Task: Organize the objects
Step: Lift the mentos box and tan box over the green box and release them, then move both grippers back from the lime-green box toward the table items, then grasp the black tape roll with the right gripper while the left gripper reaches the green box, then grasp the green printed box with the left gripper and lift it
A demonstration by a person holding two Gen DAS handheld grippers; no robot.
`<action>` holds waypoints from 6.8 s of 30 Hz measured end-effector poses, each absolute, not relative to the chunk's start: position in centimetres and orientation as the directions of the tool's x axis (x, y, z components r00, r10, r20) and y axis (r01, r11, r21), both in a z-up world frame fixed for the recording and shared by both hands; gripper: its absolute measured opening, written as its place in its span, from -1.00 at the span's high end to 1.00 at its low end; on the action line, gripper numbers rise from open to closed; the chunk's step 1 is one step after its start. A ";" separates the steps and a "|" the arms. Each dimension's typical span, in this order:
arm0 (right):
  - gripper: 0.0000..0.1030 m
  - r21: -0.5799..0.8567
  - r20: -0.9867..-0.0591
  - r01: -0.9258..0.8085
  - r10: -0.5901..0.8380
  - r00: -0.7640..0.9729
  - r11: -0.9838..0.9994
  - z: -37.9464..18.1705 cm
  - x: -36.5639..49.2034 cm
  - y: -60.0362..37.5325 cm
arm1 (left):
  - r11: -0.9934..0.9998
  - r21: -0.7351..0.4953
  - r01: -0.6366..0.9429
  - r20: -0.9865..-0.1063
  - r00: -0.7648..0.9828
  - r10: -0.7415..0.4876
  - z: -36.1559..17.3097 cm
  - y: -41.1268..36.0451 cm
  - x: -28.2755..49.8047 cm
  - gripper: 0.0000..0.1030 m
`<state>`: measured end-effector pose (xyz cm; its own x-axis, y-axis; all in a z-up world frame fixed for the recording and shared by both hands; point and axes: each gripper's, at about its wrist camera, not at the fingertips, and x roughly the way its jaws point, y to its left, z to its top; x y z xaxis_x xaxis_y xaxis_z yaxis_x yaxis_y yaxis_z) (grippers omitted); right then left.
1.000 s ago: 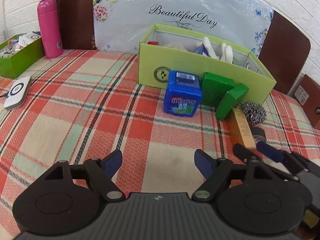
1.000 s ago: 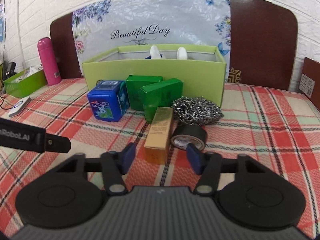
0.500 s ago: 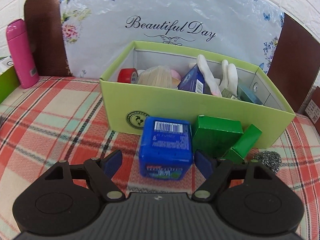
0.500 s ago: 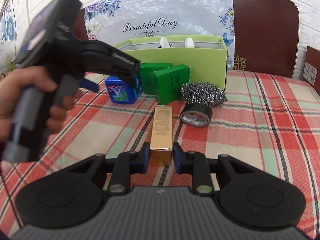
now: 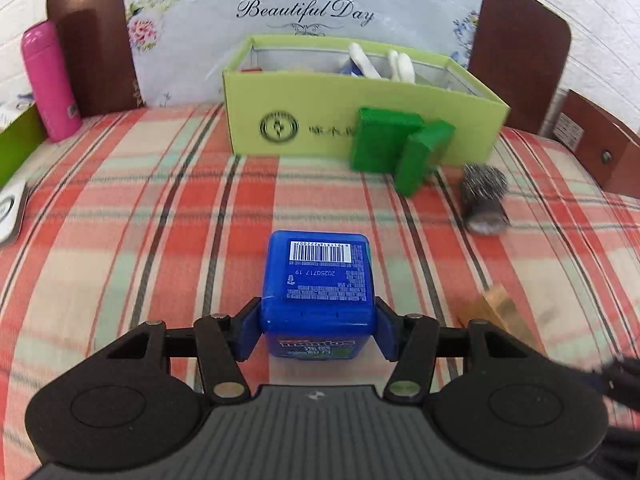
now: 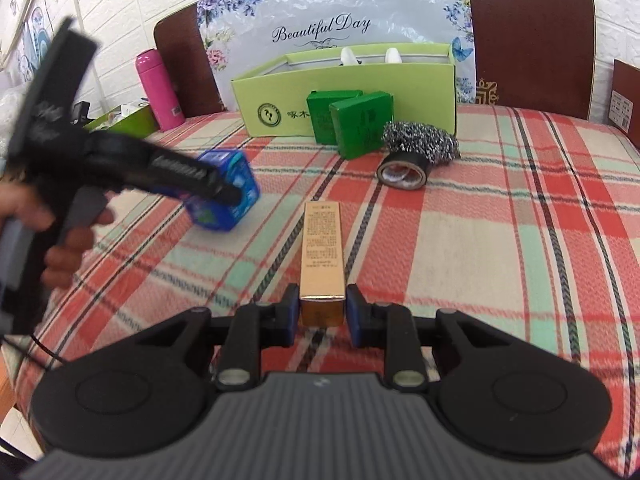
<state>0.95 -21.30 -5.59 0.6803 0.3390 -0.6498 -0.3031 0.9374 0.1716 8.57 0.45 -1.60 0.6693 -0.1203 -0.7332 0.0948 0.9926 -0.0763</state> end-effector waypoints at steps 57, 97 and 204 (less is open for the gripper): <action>0.54 0.042 -0.414 -0.304 0.294 0.862 0.952 5.6 16.7 -21.1 | 0.972 -0.156 0.175 -0.496 0.837 -0.230 10.3 -0.6 19.5 -0.14; -1.00 0.028 -0.360 -0.180 0.177 0.916 0.983 2.6 11.7 -23.2 | 0.995 -0.056 0.080 -0.564 0.820 -0.098 6.8 -3.0 14.2 -0.66; -0.19 0.110 -0.636 -0.169 0.200 0.745 0.979 -6.8 1.6 -23.6 | 0.952 -0.042 0.303 -0.687 0.683 -0.247 -2.9 -1.4 11.2 -0.59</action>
